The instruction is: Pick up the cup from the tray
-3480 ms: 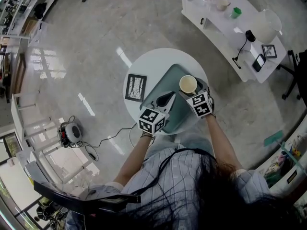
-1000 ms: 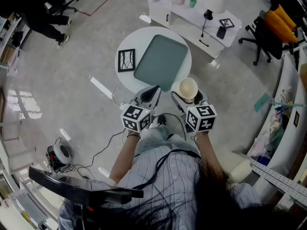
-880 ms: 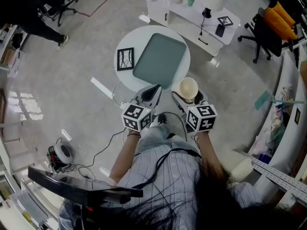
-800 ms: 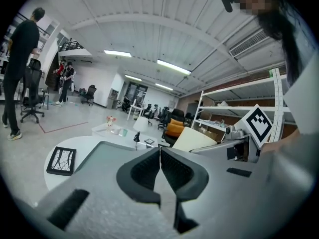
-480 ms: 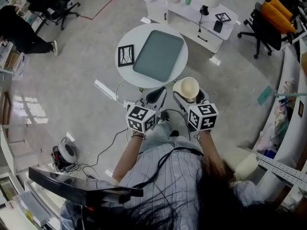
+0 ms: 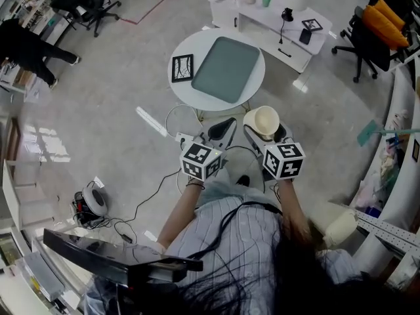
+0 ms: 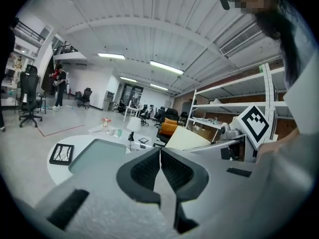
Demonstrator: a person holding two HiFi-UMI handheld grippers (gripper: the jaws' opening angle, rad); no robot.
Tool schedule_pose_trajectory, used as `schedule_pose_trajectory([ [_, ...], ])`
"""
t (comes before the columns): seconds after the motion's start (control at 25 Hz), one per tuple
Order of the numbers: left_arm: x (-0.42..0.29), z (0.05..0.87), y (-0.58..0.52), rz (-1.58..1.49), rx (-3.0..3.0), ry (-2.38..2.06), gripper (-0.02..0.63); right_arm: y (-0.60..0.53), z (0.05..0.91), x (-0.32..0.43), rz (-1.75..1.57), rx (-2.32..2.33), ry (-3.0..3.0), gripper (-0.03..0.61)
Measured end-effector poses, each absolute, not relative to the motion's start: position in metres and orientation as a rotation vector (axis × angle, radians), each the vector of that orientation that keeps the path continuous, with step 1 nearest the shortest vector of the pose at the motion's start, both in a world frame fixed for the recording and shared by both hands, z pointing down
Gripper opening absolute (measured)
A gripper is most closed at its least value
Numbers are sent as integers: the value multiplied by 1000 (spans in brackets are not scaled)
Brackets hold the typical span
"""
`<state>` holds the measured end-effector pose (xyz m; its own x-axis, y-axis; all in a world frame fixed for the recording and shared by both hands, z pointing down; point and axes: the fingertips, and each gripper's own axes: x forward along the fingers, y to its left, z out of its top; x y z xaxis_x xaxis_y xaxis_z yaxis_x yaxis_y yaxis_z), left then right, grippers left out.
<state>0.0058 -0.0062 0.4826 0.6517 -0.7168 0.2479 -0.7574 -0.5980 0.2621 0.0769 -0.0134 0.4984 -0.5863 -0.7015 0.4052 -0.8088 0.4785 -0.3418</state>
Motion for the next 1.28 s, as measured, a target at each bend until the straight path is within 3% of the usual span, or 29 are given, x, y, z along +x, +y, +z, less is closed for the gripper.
schedule_pose_trajectory([
  [0.84,-142,476,34,195,2655,-984,14,42,473,-64,713,1560,-2476,394],
  [1.28,-163,484,71,164,2655,-903,14,91,481,-86,724,1623,-2417,394],
])
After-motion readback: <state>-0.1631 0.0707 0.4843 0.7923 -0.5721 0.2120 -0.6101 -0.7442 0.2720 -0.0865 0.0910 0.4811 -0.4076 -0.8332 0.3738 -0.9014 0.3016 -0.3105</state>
